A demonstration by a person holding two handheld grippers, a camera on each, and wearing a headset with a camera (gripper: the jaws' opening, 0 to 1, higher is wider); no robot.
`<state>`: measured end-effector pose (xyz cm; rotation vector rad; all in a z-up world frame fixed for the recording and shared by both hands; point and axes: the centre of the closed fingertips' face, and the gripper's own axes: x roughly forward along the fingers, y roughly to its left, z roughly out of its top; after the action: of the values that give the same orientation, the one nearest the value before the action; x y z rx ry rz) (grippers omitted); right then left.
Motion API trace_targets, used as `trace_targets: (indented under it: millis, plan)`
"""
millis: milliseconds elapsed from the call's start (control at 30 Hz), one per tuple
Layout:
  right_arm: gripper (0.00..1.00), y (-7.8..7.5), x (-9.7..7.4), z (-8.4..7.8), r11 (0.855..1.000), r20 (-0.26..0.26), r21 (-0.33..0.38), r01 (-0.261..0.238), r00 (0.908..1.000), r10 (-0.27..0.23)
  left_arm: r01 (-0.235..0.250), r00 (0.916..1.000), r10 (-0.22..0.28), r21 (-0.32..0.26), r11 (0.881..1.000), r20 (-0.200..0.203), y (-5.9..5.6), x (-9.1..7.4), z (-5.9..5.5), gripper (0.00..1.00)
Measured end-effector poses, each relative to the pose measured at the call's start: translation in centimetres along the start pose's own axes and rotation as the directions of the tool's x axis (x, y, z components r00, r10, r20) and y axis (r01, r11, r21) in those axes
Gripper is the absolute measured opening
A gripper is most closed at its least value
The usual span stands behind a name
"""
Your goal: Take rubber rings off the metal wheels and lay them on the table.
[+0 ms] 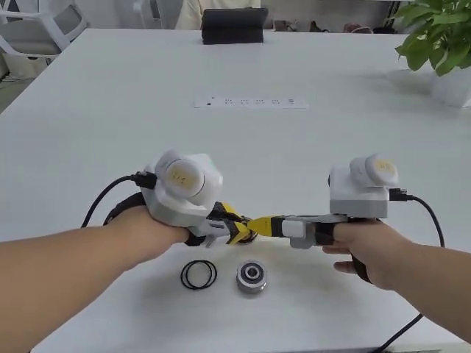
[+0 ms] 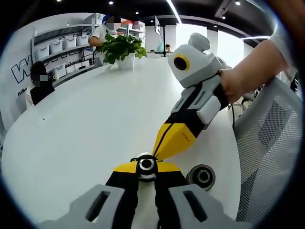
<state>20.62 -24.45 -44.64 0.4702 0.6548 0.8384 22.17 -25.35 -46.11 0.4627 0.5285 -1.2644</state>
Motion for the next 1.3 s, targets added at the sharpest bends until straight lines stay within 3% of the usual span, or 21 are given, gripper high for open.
trace_targets:
  millis: [200,367,467,667,933,1000,1300]
  plan:
    - [0.00,0.9,-0.1,-0.1,0.999,0.006,0.022,-0.030,0.9995,0.030,-0.001,1.0000,0.001,0.000,1.000,0.000,0.0,0.0,0.0,0.07]
    - [0.00,0.6,-0.5,0.1,0.996,0.024,0.073,-0.052,0.9984,0.050,0.000,1.0000,0.000,0.000,1.000,0.001,0.0,0.0,0.0,0.07]
    - [0.00,-0.2,-0.6,0.2,0.997,0.031,0.080,-0.010,0.9995,0.007,-0.002,1.0000,0.002,0.001,1.000,0.000,0.0,0.0,0.0,0.07]
    - [0.00,-0.9,-0.6,0.1,0.996,0.024,0.080,0.030,0.9992,-0.032,-0.010,0.9999,0.010,-0.010,1.000,-0.004,0.0,0.1,0.1,0.07]
    - [0.00,-0.9,-0.5,0.3,0.995,0.030,0.089,0.034,0.9988,-0.037,-0.004,0.9998,0.004,-0.010,1.000,-0.017,0.0,0.1,0.0,0.07]
    - [0.00,-0.8,-0.5,0.3,0.995,0.031,0.090,0.034,0.9988,-0.037,0.003,0.9996,-0.003,0.013,1.000,-0.027,0.0,0.0,0.0,0.08]
    - [0.00,-0.6,-0.6,0.2,0.995,0.031,0.094,0.032,0.9989,-0.035,0.037,0.9988,-0.037,-0.020,0.999,0.031,-0.3,-1.4,1.4,0.15]
